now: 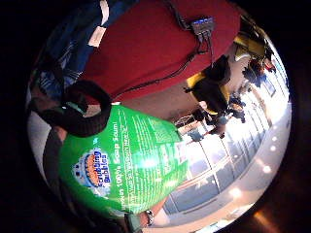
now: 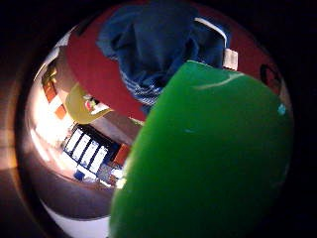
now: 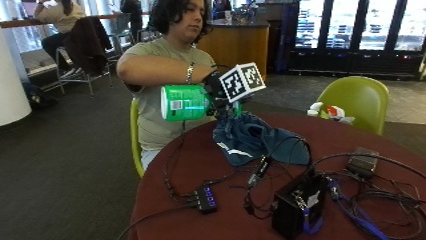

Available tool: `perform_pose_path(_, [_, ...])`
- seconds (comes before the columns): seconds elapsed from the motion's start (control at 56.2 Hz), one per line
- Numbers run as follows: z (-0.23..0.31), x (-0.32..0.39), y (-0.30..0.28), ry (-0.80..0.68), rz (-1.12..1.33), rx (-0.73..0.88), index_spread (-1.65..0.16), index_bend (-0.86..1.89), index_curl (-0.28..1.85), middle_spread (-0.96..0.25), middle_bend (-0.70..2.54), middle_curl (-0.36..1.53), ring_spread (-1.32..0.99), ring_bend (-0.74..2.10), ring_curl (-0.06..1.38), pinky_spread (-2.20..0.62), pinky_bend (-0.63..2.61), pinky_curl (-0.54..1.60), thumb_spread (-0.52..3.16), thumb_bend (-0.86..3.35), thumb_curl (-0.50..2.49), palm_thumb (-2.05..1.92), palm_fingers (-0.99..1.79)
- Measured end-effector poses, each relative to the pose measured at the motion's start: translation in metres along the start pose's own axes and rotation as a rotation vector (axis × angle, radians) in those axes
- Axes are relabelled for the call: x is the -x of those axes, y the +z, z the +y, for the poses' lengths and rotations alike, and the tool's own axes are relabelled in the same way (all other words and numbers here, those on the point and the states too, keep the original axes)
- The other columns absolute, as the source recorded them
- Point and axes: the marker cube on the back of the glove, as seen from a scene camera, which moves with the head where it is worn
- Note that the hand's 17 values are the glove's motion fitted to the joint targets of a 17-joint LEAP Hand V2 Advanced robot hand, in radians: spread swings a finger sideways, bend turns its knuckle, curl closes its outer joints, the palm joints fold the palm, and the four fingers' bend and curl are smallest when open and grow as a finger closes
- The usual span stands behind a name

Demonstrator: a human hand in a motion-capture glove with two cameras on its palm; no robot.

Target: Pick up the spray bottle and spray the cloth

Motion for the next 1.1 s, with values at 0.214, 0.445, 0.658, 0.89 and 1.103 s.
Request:
perform_pose_path(0.214, [-0.036,0.013,0.021,0.04,0.072,0.083,-0.2,0.24,0.6,-0.12,0.59,0.53,-0.11,0.51,0.48,-0.1,0.31,0.4,0.4,-0.02,0.78,1.07,1.26])
perform_pose_path(0.445, [-0.012,0.01,0.0,-0.04,-0.019,-0.013,-0.2,0.24,0.61,-0.12,0.58,0.53,-0.12,0.49,0.48,-0.1,0.29,0.4,0.41,-0.03,0.79,1.06,1.26])
perform_pose_path(0.658, [0.061,0.024,-0.05,-0.362,-0.249,-0.298,-0.2,0.22,0.62,-0.12,0.58,0.53,-0.12,0.49,0.48,-0.1,0.29,0.4,0.42,-0.02,0.79,1.06,1.26])
perform_pose_path(0.89, [0.106,0.075,-0.065,-0.802,-0.643,-0.632,-0.21,0.23,0.62,-0.12,0.57,0.53,-0.12,0.48,0.48,-0.1,0.3,0.4,0.42,-0.03,0.8,1.06,1.27])
perform_pose_path(1.103, [0.076,0.163,-0.047,-1.078,-1.023,-0.747,-0.21,0.22,0.62,-0.12,0.57,0.53,-0.11,0.5,0.48,-0.11,0.3,0.4,0.41,-0.02,0.8,1.05,1.29])
